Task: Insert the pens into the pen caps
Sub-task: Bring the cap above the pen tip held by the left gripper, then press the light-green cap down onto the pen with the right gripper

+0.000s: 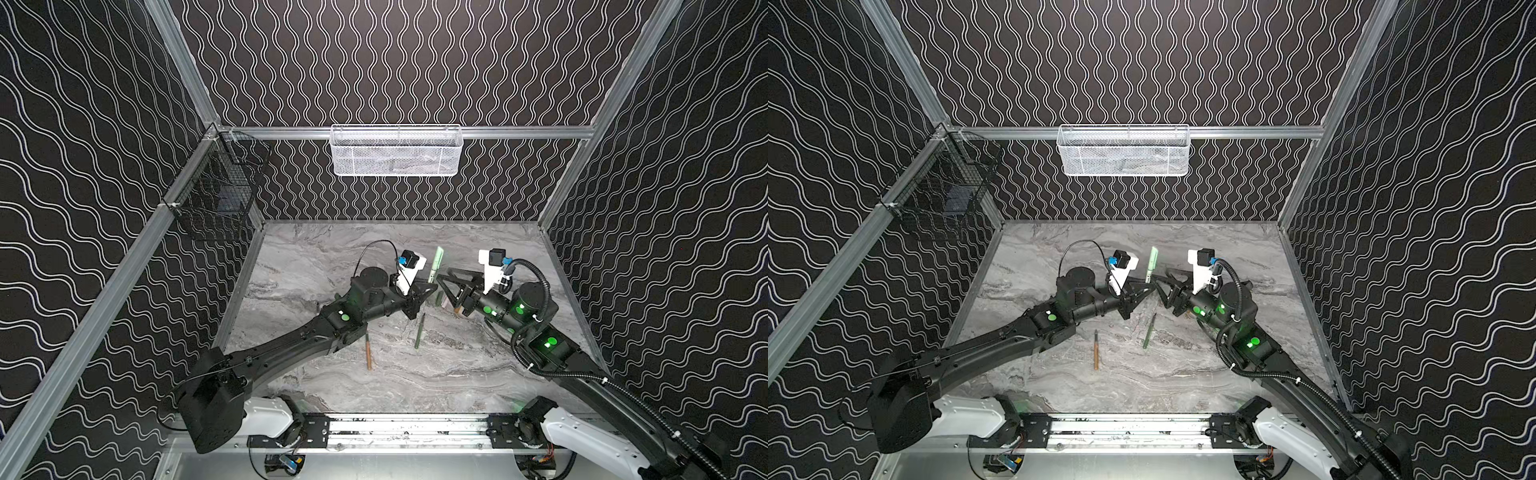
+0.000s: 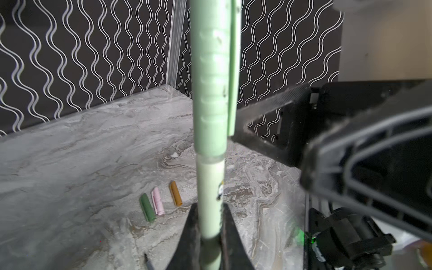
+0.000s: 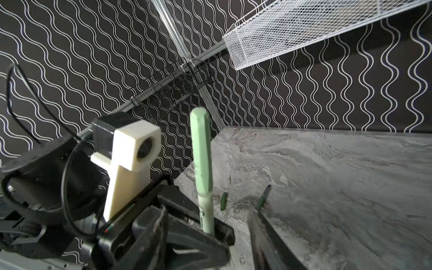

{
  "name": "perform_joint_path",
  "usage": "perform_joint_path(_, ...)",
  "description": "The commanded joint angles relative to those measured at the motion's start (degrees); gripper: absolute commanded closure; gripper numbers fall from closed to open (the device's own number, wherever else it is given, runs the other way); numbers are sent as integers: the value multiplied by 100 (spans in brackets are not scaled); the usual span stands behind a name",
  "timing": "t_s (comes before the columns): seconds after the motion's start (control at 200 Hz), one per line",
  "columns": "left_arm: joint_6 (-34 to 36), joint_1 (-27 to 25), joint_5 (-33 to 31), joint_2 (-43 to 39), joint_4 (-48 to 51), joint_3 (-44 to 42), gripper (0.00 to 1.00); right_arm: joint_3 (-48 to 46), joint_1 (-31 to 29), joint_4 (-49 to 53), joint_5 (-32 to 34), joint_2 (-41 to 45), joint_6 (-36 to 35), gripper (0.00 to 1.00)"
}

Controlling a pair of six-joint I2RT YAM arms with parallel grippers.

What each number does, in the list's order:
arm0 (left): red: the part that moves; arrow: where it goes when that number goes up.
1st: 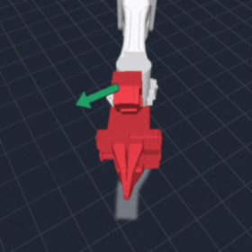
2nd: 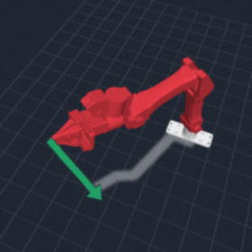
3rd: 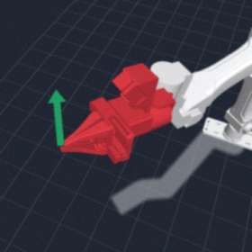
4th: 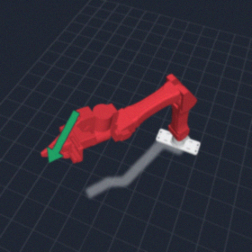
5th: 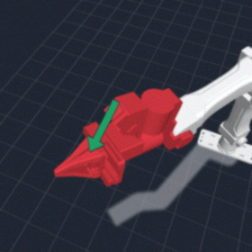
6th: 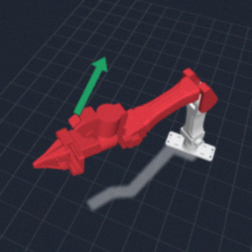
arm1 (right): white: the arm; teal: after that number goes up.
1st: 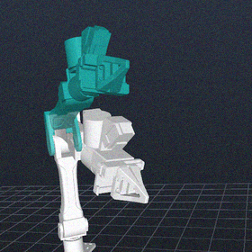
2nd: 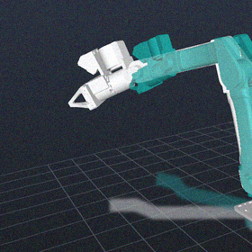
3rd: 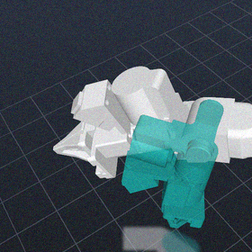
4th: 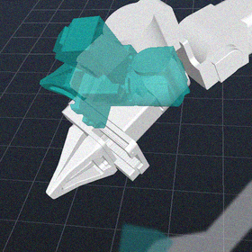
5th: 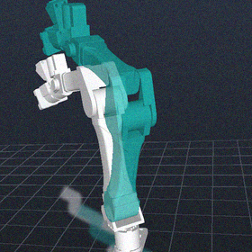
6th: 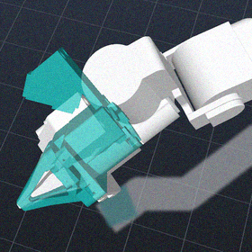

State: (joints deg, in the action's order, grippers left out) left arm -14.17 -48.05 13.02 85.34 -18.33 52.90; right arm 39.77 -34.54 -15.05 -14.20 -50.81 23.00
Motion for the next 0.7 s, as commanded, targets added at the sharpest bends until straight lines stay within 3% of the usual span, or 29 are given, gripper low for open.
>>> perform_joint_path(0.0,426,15,-163,-35,-160,21,100,97,-11,386,-320,-20,-312,43)
perform_joint_path(0.165,594,42,-227,-78,-241,-31,100,19,-8,389,-487,-12,-678,51)
perform_joint_path(0.315,723,43,-267,-152,-422,-170,100,-82,-8,304,47,117,-599,58)
perform_joint_path(0.41,810,50,-198,-182,-504,-223,100,320,13,791,260,77,-614,65)
perform_joint_path(0.521,846,50,-65,-183,-489,-197,100,954,36,1305,-61,-139,-870,72)
perform_joint_path(0.641,811,50,24,-176,-521,-210,100,1351,53,1312,-107,-303,-953,74)
perform_joint_path(0.696,819,49,42,-197,-523,-211,100,1543,60,1335,-187,-409,-1005,69)
